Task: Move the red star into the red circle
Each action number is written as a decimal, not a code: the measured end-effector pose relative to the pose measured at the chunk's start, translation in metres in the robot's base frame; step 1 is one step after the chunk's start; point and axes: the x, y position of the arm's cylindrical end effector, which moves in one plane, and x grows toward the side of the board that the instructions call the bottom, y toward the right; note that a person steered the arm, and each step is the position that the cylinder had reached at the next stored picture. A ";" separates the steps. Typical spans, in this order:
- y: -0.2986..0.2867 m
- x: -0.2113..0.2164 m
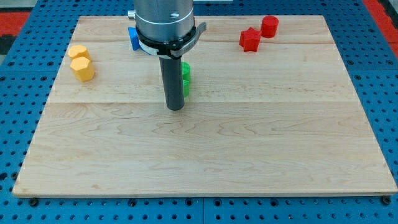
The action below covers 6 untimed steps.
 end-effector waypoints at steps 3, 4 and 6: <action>0.001 0.001; 0.001 0.001; -0.022 0.006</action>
